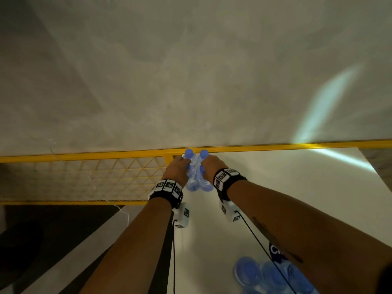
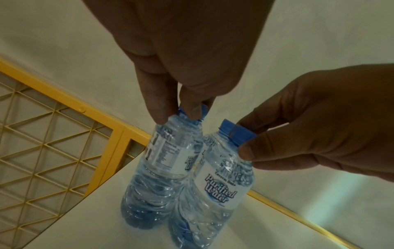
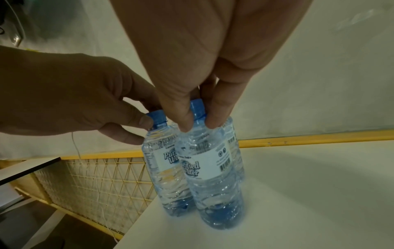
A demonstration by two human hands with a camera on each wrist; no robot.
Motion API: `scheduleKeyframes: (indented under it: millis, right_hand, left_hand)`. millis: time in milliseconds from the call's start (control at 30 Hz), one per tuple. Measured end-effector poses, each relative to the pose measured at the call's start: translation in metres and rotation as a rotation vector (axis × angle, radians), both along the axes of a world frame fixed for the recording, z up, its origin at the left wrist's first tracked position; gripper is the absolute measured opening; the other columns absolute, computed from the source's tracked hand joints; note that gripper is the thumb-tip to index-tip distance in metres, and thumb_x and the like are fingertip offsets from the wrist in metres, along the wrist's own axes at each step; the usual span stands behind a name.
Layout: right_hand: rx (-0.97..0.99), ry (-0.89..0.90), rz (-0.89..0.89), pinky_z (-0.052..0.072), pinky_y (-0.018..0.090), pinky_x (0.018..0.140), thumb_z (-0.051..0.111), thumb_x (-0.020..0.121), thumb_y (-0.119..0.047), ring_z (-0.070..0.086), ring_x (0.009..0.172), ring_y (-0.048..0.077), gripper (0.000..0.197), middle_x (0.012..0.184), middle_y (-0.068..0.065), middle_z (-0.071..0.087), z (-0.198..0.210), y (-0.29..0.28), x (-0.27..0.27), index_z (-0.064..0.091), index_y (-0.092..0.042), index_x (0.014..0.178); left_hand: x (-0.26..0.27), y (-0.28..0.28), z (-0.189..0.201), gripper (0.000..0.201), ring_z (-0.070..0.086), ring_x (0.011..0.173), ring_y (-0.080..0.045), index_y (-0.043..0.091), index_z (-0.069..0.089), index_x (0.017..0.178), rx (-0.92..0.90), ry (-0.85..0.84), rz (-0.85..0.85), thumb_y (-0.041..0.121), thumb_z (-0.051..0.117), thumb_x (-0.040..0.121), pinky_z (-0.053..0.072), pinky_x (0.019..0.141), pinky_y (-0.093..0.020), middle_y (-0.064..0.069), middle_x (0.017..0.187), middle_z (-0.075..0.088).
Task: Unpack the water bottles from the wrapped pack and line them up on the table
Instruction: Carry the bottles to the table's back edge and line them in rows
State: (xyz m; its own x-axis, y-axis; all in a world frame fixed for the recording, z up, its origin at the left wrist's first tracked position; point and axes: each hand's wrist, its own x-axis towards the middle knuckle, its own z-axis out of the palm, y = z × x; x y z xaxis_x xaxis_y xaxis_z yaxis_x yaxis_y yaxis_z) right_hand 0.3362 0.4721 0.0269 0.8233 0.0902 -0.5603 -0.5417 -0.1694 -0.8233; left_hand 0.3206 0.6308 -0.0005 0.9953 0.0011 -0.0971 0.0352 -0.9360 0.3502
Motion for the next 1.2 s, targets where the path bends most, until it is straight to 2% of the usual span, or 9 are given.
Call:
scheduleKeyframes:
  millis: [67,133,233,300,400,600,767,1000,1200]
  right_hand:
    - [0.033,-0.063,0.035,0.031,0.032,0.056,0.043,0.078,-0.024,0.039,0.048,0.018,0.055,0.055,0.000,0.043,-0.009,-0.001,0.004,0.042,-0.053,0.125]
    - [-0.043,-0.153,0.094,0.032,0.032,0.056,0.043,0.079,-0.023,0.039,0.048,0.018,0.061,0.052,-0.001,0.043,-0.015,-0.002,0.007,0.042,-0.048,0.135]
    - [-0.263,-0.295,0.202,0.035,0.032,0.059,0.044,0.083,-0.028,0.041,0.049,0.017,0.042,0.058,0.001,0.043,-0.009,-0.003,0.003,0.045,-0.054,0.116]
    - [-0.439,-0.263,0.357,0.046,0.034,0.067,0.049,0.088,-0.029,0.059,0.064,0.024,0.029,0.075,0.016,0.051,0.004,-0.006,-0.004,0.054,-0.039,0.114]
    - [-0.681,-0.362,0.521,0.051,0.043,0.090,0.071,0.084,-0.031,0.058,0.110,0.036,0.060,0.124,0.020,0.052,0.016,-0.018,-0.010,0.044,-0.010,0.133]
    - [-0.684,-0.501,0.770,0.045,0.029,0.087,0.075,0.080,-0.038,0.059,0.095,0.023,0.051,0.115,0.009,0.060,0.059,-0.084,-0.096,0.059,-0.015,0.122]
    - [-0.655,-0.397,0.989,0.048,0.035,0.086,0.060,0.079,-0.044,0.059,0.099,0.019,0.033,0.108,-0.006,0.055,0.063,-0.149,-0.222,0.056,-0.032,0.109]
    - [-0.891,-0.422,1.191,0.050,0.054,0.088,0.052,0.094,-0.019,0.051,0.117,0.035,0.034,0.139,0.011,0.044,0.037,-0.144,-0.302,0.051,-0.013,0.128]
    - [-1.015,-0.553,1.108,0.056,0.052,0.072,0.050,0.094,-0.005,0.055,0.101,0.037,0.022,0.128,0.014,0.046,0.020,-0.148,-0.319,0.056,-0.008,0.114]
  left_hand:
    - [0.001,0.002,-0.002,0.050,0.055,0.126,-0.036,0.011,0.060,0.139,-0.003,-0.008,-0.004,-0.006,0.060,0.091,0.042,0.109,-0.039,-0.017,0.139,0.053]
    - [0.001,0.002,-0.004,0.051,0.055,0.126,-0.036,0.012,0.059,0.140,-0.007,-0.011,-0.006,-0.006,0.059,0.092,0.041,0.110,-0.038,-0.016,0.140,0.053]
    - [0.000,0.001,-0.003,0.051,0.055,0.127,-0.035,0.013,0.058,0.141,-0.012,-0.008,0.005,-0.004,0.058,0.094,0.040,0.110,-0.037,-0.015,0.141,0.052]
    - [-0.003,-0.001,0.000,0.053,0.054,0.129,-0.034,0.015,0.054,0.145,-0.024,0.002,0.020,-0.003,0.059,0.095,0.041,0.109,-0.037,-0.015,0.143,0.050]
    - [-0.017,-0.003,0.006,0.069,0.049,0.134,-0.032,0.018,0.039,0.155,-0.104,-0.028,0.050,0.005,0.067,0.094,0.043,0.110,-0.039,-0.012,0.151,0.043]
    - [-0.101,-0.023,0.019,0.044,0.063,0.106,-0.027,0.017,0.063,0.129,-0.217,-0.360,-0.056,0.022,0.075,0.087,0.056,0.092,-0.046,-0.006,0.122,0.063]
    - [-0.195,-0.081,0.026,0.041,0.061,0.079,-0.002,0.035,0.064,0.126,-0.361,0.017,-0.410,0.048,0.069,0.087,0.053,0.078,-0.021,0.013,0.113,0.061]
    - [-0.238,-0.131,0.018,0.047,0.062,0.099,-0.015,0.035,0.058,0.133,-0.213,0.275,-0.543,0.043,0.069,0.088,0.054,0.088,-0.030,0.005,0.118,0.055]
    - [-0.231,-0.149,0.025,0.027,0.064,0.093,-0.028,0.017,0.067,0.116,-0.076,0.285,-0.545,0.030,0.065,0.092,0.054,0.084,-0.043,-0.004,0.112,0.055]
